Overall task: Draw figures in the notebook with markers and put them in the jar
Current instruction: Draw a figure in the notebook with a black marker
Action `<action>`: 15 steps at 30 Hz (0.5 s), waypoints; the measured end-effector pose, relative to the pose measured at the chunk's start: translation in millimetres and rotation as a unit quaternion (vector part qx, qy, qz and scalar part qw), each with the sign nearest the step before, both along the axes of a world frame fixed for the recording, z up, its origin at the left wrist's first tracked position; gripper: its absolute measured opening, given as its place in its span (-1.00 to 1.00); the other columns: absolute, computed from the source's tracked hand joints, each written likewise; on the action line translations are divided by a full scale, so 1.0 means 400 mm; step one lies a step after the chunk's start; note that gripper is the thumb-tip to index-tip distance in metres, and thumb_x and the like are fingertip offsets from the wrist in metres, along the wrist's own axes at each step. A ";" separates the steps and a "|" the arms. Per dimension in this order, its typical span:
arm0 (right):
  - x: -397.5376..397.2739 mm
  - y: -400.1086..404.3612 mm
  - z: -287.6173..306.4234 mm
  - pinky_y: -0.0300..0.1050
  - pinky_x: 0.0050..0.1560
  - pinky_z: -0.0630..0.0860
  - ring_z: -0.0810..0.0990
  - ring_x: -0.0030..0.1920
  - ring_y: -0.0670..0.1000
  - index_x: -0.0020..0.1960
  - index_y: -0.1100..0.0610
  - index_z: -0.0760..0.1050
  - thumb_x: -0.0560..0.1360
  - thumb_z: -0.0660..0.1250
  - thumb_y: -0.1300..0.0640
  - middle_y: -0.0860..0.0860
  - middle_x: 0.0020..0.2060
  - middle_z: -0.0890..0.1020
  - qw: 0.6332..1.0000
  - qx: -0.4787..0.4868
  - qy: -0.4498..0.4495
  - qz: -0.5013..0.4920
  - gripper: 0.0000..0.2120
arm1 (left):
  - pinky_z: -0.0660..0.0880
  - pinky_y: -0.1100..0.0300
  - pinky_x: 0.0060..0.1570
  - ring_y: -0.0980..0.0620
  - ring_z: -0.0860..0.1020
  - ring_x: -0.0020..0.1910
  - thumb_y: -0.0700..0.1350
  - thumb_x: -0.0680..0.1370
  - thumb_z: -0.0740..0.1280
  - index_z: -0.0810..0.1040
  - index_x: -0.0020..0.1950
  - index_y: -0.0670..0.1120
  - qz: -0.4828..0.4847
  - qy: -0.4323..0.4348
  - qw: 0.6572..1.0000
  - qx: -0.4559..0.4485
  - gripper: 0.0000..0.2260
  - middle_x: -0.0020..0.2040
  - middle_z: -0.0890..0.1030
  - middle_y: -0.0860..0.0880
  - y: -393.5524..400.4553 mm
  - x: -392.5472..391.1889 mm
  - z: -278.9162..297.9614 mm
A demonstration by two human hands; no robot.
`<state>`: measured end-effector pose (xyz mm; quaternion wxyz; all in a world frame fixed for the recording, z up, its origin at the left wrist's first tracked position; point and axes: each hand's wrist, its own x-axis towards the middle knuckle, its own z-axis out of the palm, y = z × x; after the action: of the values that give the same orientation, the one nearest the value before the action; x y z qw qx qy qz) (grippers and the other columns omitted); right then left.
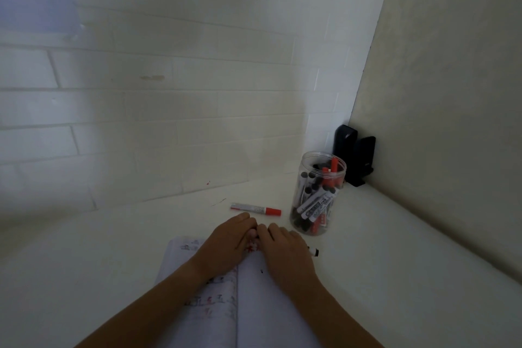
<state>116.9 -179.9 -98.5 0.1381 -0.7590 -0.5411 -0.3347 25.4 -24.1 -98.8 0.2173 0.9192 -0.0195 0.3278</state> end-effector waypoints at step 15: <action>0.012 -0.024 0.001 -0.19 -0.38 0.47 0.58 -0.33 -0.04 0.33 0.03 0.33 0.58 0.12 0.06 -0.03 -0.20 0.64 0.980 0.052 0.187 -0.033 -0.68 | 0.42 0.23 -0.19 0.19 0.43 -0.22 0.04 0.55 0.29 0.59 -0.10 0.04 0.114 -0.007 0.993 -0.008 -0.87 -0.15 0.46 0.14 0.015 0.005 -0.005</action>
<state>121.8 -189.5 -98.2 0.2652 -0.8172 -0.4622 -0.2195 27.5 -18.2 -100.7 0.1859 0.9112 0.0868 0.3571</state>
